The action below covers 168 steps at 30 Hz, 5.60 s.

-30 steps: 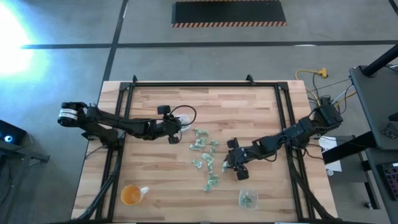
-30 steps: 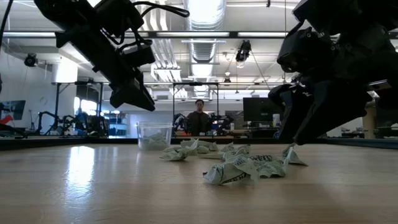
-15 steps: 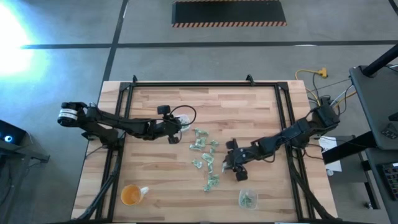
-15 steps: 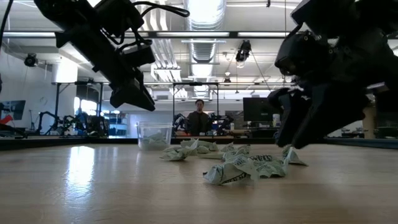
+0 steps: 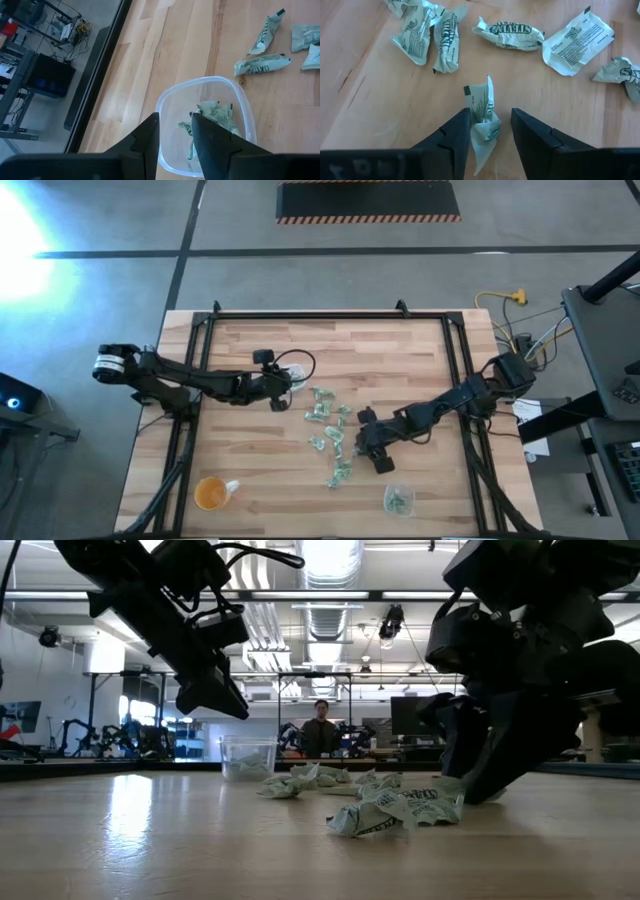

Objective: Pick and place Stevia / Truvia into bins
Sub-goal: Put the stevia packet into the bottom transparent container, then put the stevia packet into the top transparent container

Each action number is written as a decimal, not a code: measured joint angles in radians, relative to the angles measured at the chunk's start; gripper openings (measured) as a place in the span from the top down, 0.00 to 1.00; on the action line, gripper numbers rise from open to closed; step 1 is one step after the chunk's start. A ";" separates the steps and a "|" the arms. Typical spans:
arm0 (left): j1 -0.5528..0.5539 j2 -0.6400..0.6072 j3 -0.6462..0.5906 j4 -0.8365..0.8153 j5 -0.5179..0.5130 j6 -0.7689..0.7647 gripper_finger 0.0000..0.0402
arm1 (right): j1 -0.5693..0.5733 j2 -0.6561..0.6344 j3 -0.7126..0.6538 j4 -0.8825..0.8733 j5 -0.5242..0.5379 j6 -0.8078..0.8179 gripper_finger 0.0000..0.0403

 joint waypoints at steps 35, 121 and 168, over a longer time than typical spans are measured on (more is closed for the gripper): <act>0.000 0.000 0.001 0.000 0.000 0.000 0.75 | 0.121 -0.278 -0.001 -0.142 0.005 0.009 0.93; -0.225 0.035 0.049 0.208 0.577 0.007 0.75 | 0.517 -0.383 0.033 -0.321 0.557 0.131 0.84; -0.214 0.481 0.262 0.158 0.648 -0.056 0.57 | 0.517 -0.383 0.016 -0.318 0.555 0.162 0.86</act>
